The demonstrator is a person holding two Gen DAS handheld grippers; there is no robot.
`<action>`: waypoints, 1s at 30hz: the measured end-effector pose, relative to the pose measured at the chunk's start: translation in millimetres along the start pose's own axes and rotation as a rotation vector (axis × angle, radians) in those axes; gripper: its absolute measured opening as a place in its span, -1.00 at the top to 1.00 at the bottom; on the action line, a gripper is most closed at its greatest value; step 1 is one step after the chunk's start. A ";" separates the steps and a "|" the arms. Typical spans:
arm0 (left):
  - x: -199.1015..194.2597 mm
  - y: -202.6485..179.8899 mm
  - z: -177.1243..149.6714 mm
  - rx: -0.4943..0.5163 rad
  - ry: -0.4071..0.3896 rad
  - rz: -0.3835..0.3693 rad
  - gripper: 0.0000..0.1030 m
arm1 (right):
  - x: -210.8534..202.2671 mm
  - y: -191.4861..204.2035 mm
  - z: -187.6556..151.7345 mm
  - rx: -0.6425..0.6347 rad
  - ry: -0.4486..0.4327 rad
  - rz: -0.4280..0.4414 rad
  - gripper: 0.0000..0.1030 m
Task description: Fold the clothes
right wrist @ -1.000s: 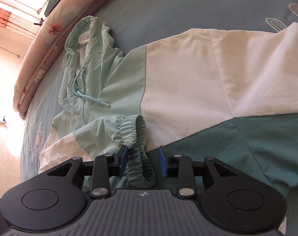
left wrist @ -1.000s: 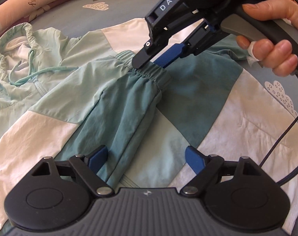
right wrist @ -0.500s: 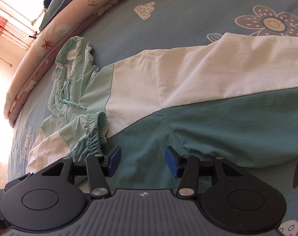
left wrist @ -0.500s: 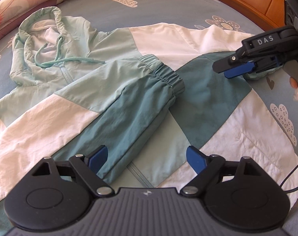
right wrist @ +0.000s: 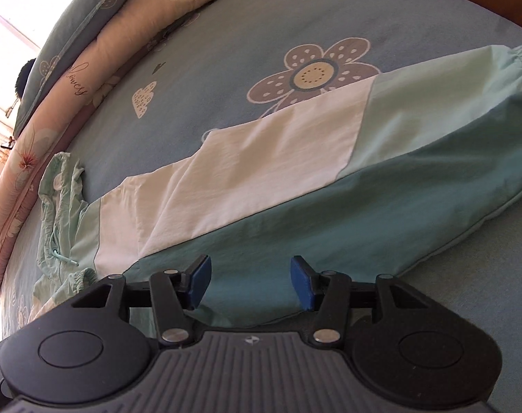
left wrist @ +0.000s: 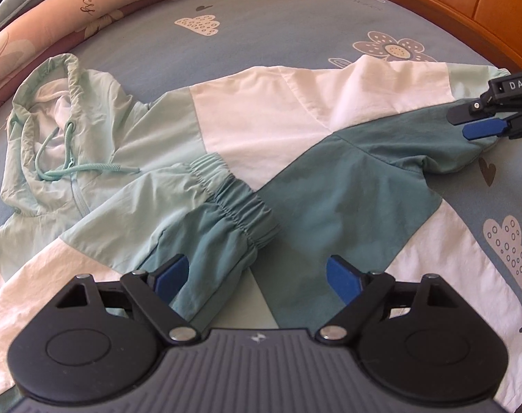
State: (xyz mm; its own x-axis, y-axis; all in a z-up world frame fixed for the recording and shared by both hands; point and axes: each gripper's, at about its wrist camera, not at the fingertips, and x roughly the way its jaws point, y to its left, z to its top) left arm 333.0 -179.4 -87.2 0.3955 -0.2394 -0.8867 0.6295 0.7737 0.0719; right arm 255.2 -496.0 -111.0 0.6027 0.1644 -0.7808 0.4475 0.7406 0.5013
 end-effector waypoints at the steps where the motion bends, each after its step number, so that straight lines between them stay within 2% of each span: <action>1: 2.1 -5.7 3.4 0.015 -0.001 0.001 -0.73 | -5.8 -15.7 3.1 0.039 -0.015 -0.011 -0.11; 5: 9.7 -26.6 15.4 0.059 -0.007 -0.007 -0.73 | -24.2 -67.3 12.5 0.153 -0.060 -0.039 -0.12; 11: 18.7 -31.4 30.9 0.037 0.060 -0.084 -0.73 | -51.9 -136.5 25.8 0.326 -0.125 -0.053 -0.12; 16: 17.6 -28.1 44.3 0.071 0.104 -0.147 -0.73 | -62.5 -173.7 35.1 0.371 -0.123 -0.089 -0.14; 20: 19.7 -32.1 52.4 0.122 0.139 -0.170 -0.73 | -64.2 -201.5 42.9 0.410 -0.126 -0.051 -0.18; 24: 23.5 -43.0 55.8 0.183 0.160 -0.189 -0.73 | -56.6 -221.6 58.9 0.390 -0.084 0.035 -0.19; 30: 28.9 -58.9 59.1 0.227 0.176 -0.210 -0.73 | -49.2 -237.9 87.6 0.235 0.005 0.127 -0.18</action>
State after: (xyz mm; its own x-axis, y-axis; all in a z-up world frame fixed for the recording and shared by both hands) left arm 346.9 -266.6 -90.1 0.1324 -0.2595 -0.9566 0.8253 0.5634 -0.0386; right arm 176.9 -737.4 -159.2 0.6605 0.2502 -0.7079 0.5102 0.5422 0.6676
